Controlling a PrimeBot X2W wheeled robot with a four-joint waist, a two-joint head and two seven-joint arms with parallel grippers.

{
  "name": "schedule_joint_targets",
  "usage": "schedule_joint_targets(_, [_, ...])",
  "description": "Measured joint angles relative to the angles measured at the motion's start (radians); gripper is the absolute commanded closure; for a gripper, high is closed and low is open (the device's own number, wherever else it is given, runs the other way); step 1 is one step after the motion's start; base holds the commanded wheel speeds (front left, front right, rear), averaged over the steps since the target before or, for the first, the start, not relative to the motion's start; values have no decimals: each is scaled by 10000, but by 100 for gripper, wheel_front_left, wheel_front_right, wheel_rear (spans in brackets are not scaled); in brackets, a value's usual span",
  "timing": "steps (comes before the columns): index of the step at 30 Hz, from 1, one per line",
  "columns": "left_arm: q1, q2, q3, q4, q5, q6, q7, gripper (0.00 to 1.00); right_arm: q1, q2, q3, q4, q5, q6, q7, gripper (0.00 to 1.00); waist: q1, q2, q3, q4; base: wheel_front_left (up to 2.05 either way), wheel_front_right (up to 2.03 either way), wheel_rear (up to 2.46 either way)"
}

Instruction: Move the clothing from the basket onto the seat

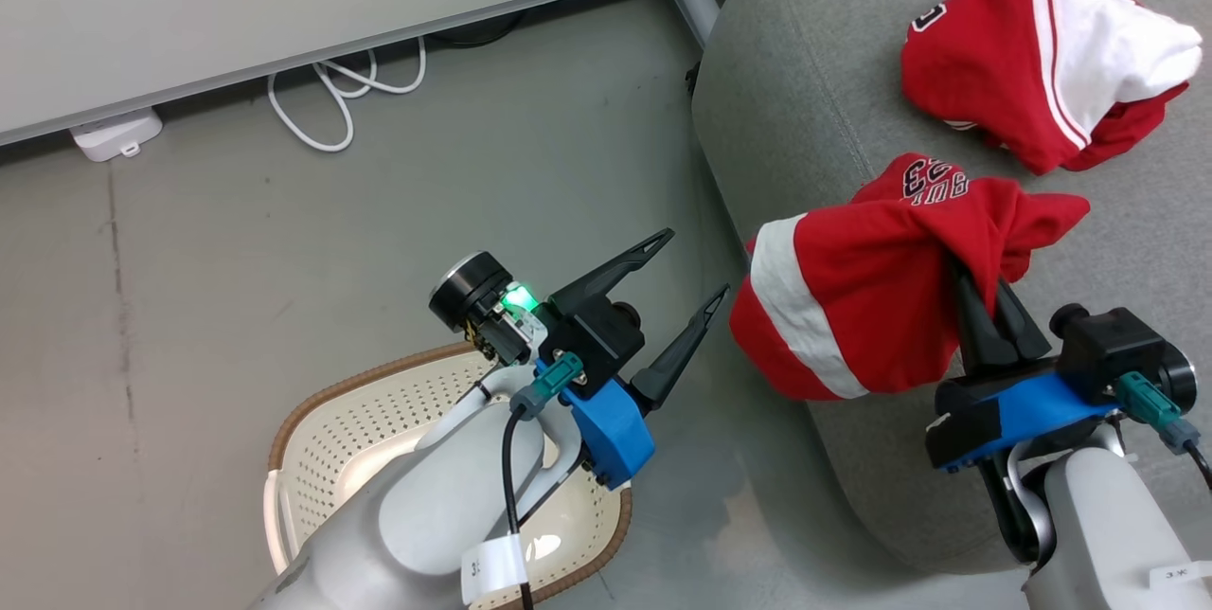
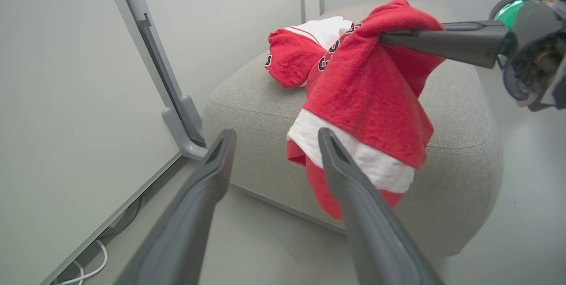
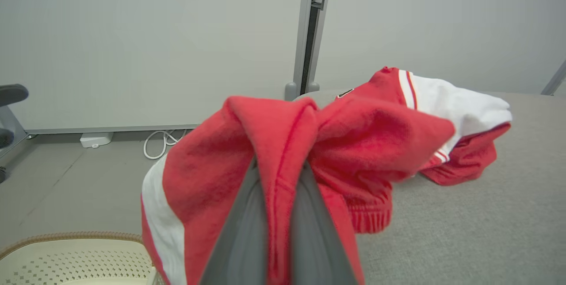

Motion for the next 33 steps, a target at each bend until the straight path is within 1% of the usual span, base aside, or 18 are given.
schedule_joint_targets(6, [9, 52, -2, -23, -23, -2, 0, 0, 61, 92, -29, -174, -144, 0, 0, 100, 0, 0, -24, -143, 0, 0, 0])
schedule_joint_targets(9, [0, 86, 0, -77, -21, -2, 0, 0, -157, 100, -75, -286, -157, 0, 0, 100, 0, 0, 29, -141, 0, 0, 0])
schedule_joint_targets(14, [-276, 217, 35, -205, 36, -2, 0, 0, -1293, 0, -447, -748, -171, 0, 0, 100, -1, 0, 356, -74, 0, 0, 0])
schedule_joint_targets(18, [-588, 380, 48, -286, 169, -2, 0, 0, -2606, -313, -1041, -1101, -173, 0, -2, 100, 0, 0, 847, 12, 0, 0, 0])
schedule_joint_targets(21, [-908, 477, 25, -349, 259, -4, 2, 0, -3681, -648, -1768, -1302, -245, 0, -2, 100, 0, 0, 1329, 92, 0, 0, 0])
schedule_joint_targets(27, [-1578, 671, -121, -550, 395, -4, 58, 0, -5652, -1791, -3720, -1166, -276, 0, -2, 100, 0, 0, 2459, 323, 0, 0, 0])
schedule_joint_targets(30, [-1868, 755, -130, -663, 460, -4, 61, 0, -6140, -2393, -4449, -890, -339, 2, -6, 100, 1, 0, 3028, 445, 0, 0, 0])
schedule_joint_targets(33, [-2124, 830, -134, -805, 535, -4, 73, 0, -6322, -2871, -5049, -201, -263, 0, -4, 100, 1, 0, 3571, 540, 0, 0, 0])
